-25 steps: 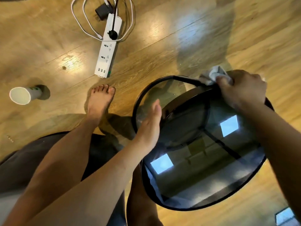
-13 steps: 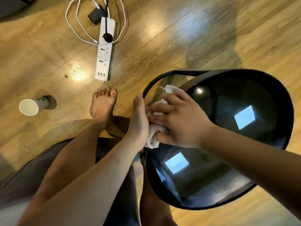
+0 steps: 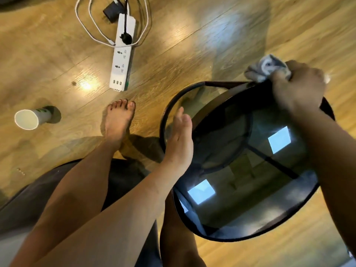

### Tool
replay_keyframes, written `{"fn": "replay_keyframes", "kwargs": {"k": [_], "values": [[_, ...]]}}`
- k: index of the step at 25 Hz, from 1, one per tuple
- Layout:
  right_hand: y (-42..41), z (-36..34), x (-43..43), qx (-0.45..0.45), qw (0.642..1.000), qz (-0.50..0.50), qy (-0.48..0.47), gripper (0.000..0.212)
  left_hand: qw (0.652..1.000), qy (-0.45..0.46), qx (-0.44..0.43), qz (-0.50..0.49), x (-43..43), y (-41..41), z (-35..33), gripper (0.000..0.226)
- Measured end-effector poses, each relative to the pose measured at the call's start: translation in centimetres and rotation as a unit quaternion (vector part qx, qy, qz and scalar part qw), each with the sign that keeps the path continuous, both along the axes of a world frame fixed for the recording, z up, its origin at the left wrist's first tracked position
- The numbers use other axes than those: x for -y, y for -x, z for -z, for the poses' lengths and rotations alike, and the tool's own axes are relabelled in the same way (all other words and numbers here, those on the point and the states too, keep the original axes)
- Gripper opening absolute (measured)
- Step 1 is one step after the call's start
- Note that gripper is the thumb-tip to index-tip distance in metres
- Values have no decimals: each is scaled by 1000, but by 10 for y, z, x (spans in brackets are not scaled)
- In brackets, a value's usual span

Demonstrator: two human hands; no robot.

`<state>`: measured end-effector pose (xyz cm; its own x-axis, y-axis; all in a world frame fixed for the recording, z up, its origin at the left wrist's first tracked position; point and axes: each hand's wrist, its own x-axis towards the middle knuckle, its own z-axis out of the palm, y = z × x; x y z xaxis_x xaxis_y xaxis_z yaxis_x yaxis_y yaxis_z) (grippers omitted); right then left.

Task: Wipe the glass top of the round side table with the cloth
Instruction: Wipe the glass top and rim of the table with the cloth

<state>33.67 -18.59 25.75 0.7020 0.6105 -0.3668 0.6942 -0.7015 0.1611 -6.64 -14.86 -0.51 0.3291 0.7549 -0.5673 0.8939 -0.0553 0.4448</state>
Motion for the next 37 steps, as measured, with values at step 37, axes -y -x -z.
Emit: {"fn": "replay_keyframes", "kwargs": {"k": [37], "values": [[-145, 20, 259, -109, 943, 297, -99, 55, 878, -247, 42, 409, 51, -278, -220, 57]]}}
